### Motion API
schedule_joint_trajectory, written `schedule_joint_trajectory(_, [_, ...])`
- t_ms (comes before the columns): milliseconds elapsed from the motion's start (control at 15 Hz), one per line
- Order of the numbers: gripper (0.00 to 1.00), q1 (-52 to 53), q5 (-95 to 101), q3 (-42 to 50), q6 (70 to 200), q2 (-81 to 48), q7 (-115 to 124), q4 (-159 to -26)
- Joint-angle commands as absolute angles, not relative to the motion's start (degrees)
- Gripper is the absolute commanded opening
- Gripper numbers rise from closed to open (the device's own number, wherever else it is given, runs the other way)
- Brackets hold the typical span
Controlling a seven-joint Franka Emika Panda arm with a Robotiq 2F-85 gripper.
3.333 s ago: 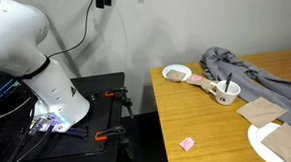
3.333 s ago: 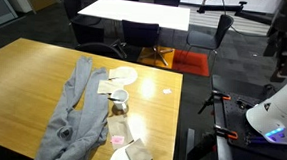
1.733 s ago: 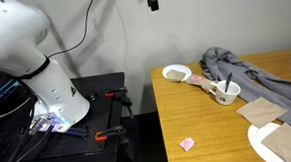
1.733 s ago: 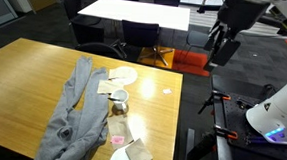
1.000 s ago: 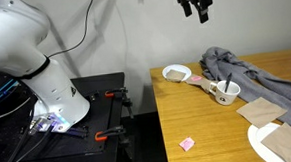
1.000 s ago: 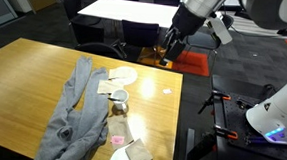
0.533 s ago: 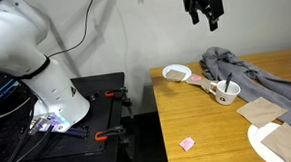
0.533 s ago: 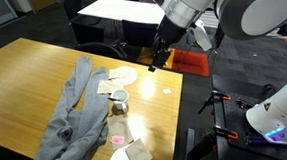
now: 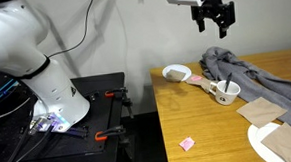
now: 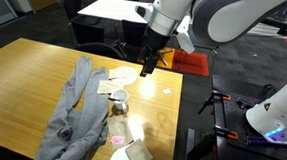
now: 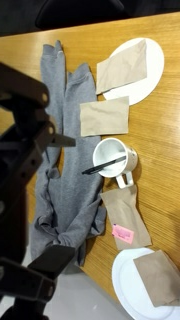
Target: Put the pen on the table
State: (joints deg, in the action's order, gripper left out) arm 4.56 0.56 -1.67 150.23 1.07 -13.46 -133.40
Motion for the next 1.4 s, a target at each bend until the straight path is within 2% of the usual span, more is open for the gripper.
schedule_joint_trajectory(0, [1.0,4.03,0.75,-2.22,149.94,0.34,-13.27,-132.73])
schedule_joint_trajectory(400, [1.0,3.95,0.83,-2.25,149.85,-0.43,-13.27,-132.04])
schedule_joint_trajectory(867, [1.0,2.95,-1.84,-3.11,157.16,-8.33,-26.51,-129.33])
schedule_joint_trajectory(1333, [1.0,-2.04,-5.13,-7.36,158.35,-16.3,-39.28,-123.8])
